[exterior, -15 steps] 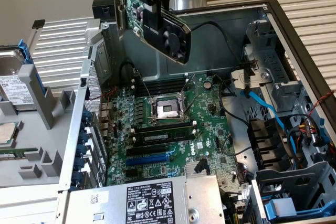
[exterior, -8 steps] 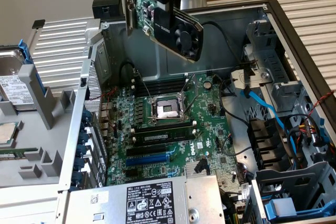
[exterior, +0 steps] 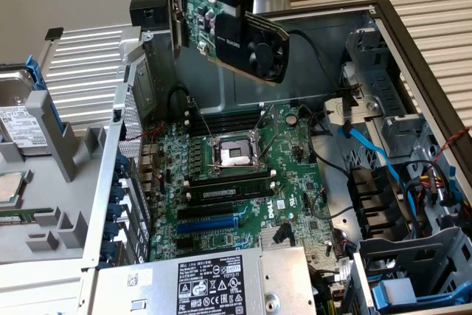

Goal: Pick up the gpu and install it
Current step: 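Insert the gpu into the slot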

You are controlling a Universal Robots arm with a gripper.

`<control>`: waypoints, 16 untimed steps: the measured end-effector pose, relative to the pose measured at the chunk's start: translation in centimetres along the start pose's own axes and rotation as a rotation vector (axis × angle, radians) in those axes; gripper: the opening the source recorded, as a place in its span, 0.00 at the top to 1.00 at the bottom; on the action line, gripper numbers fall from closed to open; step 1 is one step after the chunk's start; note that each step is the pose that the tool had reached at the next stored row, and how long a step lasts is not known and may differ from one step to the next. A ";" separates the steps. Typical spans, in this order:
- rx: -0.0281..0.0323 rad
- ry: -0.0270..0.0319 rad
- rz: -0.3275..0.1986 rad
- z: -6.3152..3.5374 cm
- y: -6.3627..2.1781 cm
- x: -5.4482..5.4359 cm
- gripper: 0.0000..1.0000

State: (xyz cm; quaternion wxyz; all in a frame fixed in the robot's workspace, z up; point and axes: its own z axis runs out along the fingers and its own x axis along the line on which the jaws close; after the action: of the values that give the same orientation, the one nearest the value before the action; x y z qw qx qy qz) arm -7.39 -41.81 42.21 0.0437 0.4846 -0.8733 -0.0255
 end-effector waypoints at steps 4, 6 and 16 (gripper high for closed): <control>0.0080 -0.0123 -0.056 0.01 -0.01 0.0 0.73; 0.0020 -0.0278 -0.081 0.02 0.00 0.0 0.73; -0.0276 -0.0842 -0.188 0.38 -0.02 0.0 0.73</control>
State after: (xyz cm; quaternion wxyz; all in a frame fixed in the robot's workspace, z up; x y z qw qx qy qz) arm -7.41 -41.81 41.83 0.0111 0.5623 -0.8245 -0.0619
